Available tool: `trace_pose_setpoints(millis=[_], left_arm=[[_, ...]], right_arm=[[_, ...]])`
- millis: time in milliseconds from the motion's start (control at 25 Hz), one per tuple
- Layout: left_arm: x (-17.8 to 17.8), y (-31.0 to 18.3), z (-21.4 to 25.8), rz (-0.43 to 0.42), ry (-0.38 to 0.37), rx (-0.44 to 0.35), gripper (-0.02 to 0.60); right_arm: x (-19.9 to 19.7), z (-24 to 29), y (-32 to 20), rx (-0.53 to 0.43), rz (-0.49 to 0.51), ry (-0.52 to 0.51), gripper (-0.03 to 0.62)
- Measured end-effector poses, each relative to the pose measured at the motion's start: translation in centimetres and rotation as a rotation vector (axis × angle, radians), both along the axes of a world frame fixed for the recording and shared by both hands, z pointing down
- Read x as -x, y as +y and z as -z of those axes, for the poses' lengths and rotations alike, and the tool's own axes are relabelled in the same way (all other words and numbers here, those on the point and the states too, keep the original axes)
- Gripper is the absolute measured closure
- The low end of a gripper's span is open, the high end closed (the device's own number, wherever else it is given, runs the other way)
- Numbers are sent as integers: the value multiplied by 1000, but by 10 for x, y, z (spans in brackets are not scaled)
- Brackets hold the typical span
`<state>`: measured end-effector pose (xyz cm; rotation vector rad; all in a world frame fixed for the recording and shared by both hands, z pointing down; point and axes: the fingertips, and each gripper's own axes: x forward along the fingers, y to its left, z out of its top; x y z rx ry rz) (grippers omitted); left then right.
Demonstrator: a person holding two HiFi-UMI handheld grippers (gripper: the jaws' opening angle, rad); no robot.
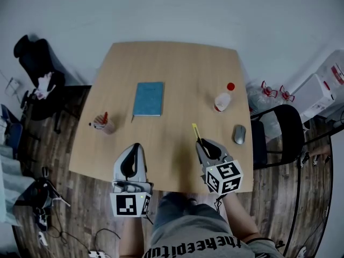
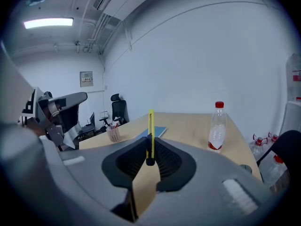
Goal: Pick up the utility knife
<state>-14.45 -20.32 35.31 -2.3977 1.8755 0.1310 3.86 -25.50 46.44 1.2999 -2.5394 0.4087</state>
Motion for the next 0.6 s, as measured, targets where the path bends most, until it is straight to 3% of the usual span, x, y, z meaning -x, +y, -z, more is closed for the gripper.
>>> trace_pose_setpoints(millis=[600], left_arm=[[-24,15,6,-18,-9,-7,563]], right_arm=[[-20,54,21,-180,0,-30,540]])
